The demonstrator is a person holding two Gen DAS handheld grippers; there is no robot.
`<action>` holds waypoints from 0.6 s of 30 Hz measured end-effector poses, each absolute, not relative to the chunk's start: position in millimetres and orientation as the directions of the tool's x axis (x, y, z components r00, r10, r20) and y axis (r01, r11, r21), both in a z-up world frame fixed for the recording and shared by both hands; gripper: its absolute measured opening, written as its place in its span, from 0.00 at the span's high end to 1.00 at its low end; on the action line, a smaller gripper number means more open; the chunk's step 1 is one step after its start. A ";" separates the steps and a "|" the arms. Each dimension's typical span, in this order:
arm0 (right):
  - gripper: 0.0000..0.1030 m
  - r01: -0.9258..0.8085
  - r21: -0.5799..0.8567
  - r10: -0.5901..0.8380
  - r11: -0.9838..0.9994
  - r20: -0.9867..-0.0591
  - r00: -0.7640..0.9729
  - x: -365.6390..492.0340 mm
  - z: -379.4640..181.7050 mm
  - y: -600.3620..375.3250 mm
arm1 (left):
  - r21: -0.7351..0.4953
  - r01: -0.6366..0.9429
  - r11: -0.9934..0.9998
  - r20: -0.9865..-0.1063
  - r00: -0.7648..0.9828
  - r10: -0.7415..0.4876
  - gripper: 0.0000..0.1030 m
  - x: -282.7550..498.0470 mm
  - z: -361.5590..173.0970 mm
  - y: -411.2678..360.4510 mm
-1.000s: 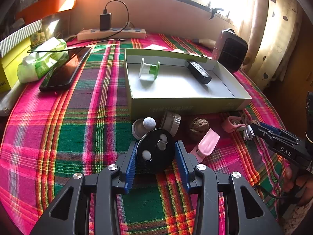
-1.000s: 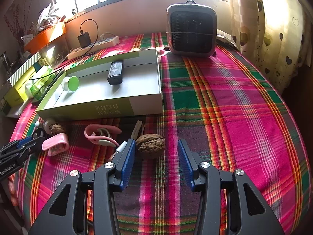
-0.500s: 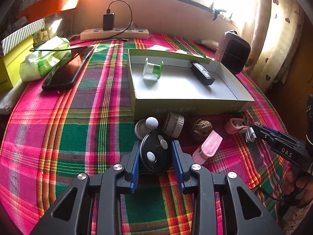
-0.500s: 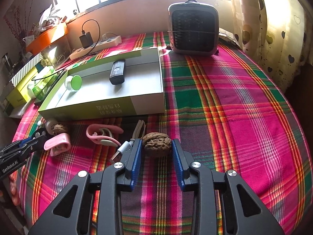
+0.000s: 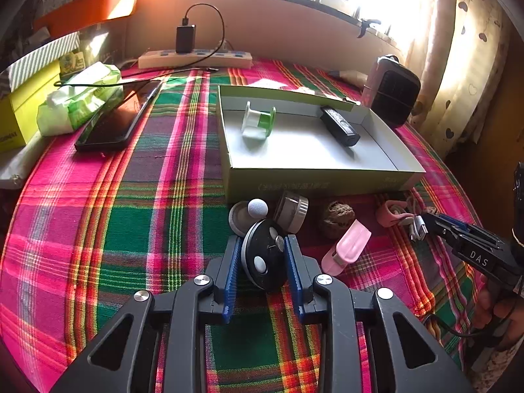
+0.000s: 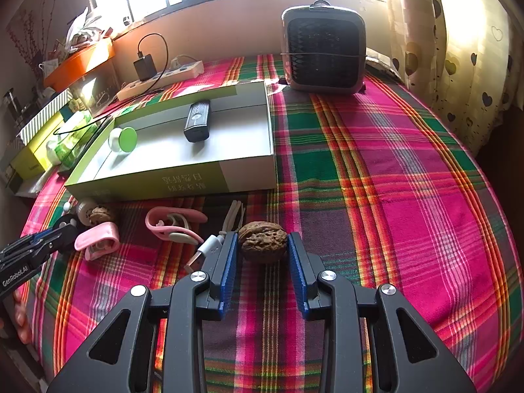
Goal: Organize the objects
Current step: 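Grasp the black dotted disc with the left tool while the right tool grasps the walnut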
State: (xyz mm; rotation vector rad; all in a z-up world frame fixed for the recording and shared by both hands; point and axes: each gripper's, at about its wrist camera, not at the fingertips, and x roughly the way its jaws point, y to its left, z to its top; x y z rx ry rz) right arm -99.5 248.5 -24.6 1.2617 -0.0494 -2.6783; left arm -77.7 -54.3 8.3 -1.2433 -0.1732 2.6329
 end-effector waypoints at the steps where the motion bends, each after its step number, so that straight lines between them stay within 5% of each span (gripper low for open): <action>1: 0.69 0.150 0.107 -0.178 -0.983 -0.760 -0.625 -99.1 -24.3 248.6 | -0.199 -0.151 -0.968 -0.747 -0.617 0.250 0.76 -77.5 8.4 -54.0; 18: 0.69 0.164 0.107 -0.188 -0.981 -0.748 -0.637 -95.7 -20.6 247.2 | -0.173 -0.149 -0.974 -0.744 -0.628 0.228 0.76 -73.9 13.8 -51.5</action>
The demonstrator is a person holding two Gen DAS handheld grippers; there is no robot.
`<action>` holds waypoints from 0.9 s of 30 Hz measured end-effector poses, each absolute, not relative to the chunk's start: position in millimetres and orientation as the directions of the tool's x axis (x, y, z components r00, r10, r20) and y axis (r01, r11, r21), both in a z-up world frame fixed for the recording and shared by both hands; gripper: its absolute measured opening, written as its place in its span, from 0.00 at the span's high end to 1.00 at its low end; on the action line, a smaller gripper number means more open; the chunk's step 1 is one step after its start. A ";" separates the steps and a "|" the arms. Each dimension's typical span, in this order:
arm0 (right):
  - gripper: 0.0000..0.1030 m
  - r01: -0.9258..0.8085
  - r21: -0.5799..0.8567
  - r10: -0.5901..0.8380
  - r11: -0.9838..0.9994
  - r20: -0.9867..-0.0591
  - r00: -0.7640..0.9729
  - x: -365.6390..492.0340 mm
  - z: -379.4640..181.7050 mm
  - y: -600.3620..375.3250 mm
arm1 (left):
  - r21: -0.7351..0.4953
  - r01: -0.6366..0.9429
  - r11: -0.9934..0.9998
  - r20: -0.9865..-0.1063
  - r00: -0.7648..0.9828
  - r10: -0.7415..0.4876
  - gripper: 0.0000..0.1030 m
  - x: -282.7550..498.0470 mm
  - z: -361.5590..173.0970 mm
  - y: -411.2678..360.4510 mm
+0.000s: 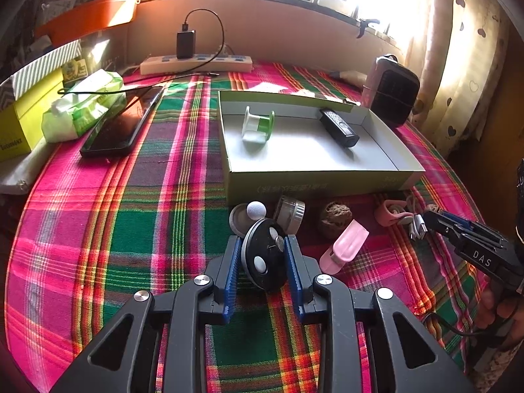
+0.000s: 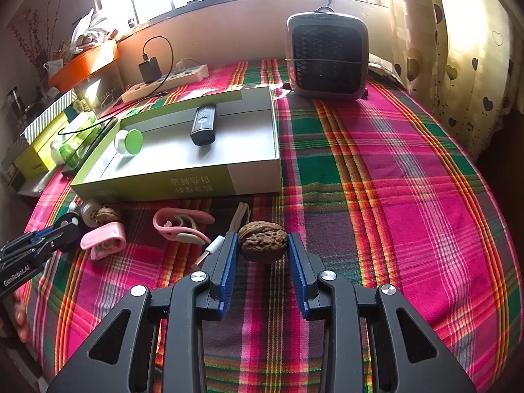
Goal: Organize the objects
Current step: 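Grasp the black dotted disc with the left tool while the right tool grasps the walnut, then carry the disc and walnut into the box and open both tools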
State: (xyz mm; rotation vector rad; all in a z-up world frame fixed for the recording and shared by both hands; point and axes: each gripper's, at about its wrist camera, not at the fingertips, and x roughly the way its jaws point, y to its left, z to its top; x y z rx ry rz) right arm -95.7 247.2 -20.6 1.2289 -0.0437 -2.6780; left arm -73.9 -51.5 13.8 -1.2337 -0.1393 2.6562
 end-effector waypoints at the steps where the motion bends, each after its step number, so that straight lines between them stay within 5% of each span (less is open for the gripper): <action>1: 0.69 0.164 0.108 -0.189 -0.981 -0.747 -0.638 -95.5 -20.1 247.4 | -0.171 -0.149 -0.974 -0.744 -0.629 0.227 0.76 -73.7 14.3 -51.1; 27: 0.69 0.229 0.114 -0.243 -0.967 -0.684 -0.688 -102.8 16.5 236.9 | -0.151 -0.195 -0.969 -0.702 -0.669 0.244 0.76 -85.1 48.9 -34.5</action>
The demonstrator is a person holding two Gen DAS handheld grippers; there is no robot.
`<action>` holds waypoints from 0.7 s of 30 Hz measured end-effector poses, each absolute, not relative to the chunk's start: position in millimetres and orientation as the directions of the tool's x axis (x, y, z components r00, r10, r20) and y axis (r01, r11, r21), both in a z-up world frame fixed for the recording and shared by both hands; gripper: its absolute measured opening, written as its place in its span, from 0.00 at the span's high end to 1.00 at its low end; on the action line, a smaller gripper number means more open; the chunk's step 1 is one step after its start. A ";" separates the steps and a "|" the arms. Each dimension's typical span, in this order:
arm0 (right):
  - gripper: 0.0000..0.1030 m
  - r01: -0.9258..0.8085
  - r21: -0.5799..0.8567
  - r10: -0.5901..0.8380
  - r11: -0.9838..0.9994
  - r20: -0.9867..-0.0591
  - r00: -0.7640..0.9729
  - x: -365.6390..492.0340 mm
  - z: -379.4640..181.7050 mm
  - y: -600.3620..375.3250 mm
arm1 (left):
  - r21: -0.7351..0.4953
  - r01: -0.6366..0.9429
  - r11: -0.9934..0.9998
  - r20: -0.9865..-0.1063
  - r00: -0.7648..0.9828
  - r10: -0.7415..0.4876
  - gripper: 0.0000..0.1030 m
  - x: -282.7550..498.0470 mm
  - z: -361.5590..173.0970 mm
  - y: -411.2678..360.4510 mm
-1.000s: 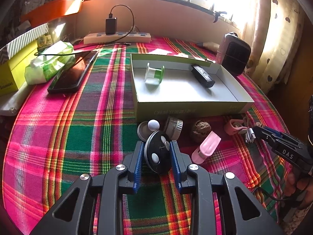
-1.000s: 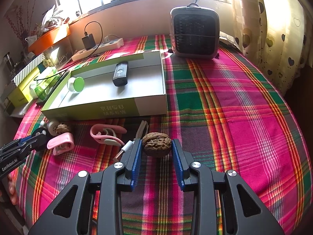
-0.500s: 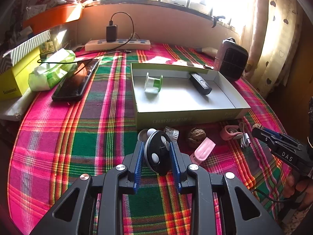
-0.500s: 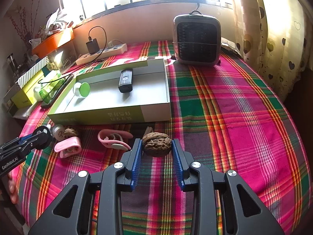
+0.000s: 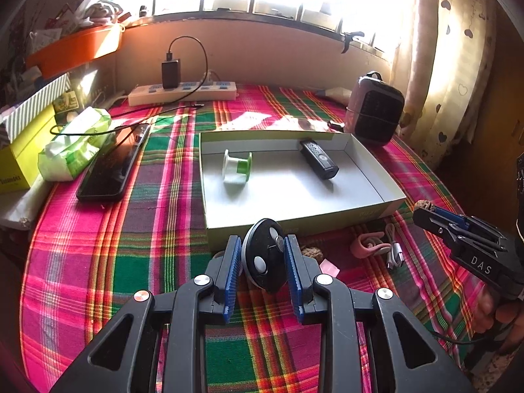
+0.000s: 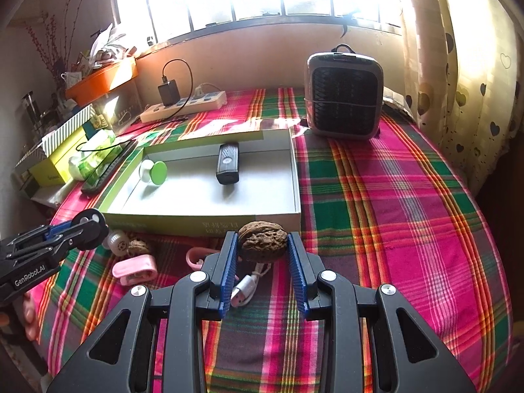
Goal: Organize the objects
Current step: 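Carry the disc and walnut into the box and open both tools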
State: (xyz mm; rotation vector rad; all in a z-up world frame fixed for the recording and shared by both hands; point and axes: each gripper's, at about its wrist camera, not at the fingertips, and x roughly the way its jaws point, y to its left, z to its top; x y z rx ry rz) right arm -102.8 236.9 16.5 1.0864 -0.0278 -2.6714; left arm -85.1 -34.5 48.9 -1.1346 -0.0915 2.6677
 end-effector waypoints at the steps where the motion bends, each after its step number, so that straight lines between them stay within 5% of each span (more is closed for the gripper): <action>1: 0.69 0.235 0.113 -0.247 -0.966 -0.682 -0.688 -105.0 18.1 235.8 | -0.149 -0.196 -0.969 -0.702 -0.670 0.244 0.76 -88.0 50.0 -32.6; 21: 0.69 0.289 0.055 -0.244 -0.956 -0.695 -0.676 -165.1 25.2 214.5 | -0.131 -0.248 -0.960 -0.703 -0.659 0.266 0.76 -152.8 56.8 2.4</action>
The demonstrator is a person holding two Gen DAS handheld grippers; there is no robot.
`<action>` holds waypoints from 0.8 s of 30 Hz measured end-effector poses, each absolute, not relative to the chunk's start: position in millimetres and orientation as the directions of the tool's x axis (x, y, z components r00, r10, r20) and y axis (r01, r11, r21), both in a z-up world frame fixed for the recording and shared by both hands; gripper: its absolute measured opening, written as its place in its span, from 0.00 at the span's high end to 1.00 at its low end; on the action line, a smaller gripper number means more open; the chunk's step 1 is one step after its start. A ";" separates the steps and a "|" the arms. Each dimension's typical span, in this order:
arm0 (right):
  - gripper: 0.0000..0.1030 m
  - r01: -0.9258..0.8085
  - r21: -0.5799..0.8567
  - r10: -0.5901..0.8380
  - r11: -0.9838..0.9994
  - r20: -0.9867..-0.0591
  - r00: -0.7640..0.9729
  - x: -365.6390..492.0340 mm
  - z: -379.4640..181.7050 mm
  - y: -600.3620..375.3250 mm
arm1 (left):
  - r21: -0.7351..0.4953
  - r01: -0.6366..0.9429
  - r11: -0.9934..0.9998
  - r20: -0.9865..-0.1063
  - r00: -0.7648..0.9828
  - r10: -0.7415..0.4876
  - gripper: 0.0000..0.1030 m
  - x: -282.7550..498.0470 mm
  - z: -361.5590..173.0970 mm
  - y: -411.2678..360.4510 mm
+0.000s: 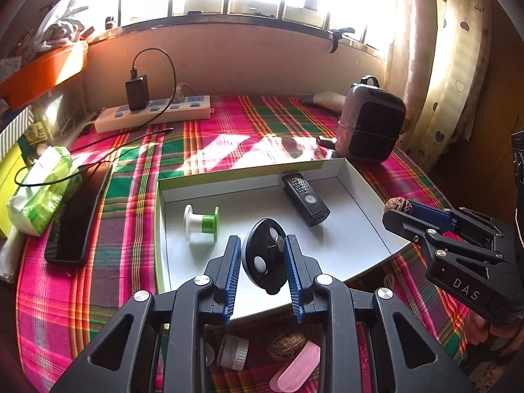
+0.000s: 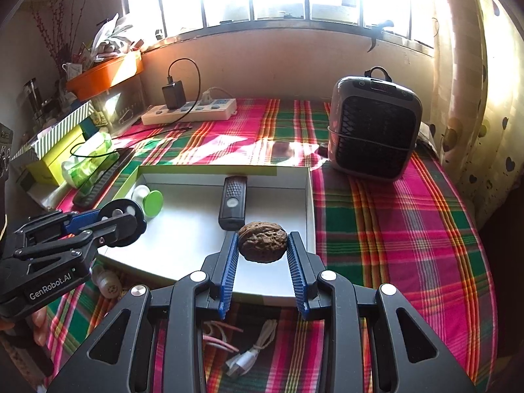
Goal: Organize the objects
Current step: 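Carry the disc and walnut into the box and open both tools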
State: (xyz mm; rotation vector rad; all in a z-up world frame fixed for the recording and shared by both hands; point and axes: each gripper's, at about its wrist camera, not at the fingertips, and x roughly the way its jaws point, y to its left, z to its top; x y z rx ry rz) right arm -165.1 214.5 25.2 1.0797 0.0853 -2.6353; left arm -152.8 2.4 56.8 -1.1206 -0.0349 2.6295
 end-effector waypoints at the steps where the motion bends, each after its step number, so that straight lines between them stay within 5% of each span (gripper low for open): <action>1: 0.69 0.291 0.058 -0.248 -0.955 -0.698 -0.672 -170.4 25.1 214.7 | -0.132 -0.248 -0.960 -0.707 -0.655 0.266 0.76 -156.7 55.9 4.1; 24: 0.69 0.306 0.052 -0.231 -0.951 -0.778 -0.584 -253.9 -3.7 203.6 | -0.118 -0.252 -0.961 -0.766 -0.593 0.249 0.76 -225.2 31.9 24.4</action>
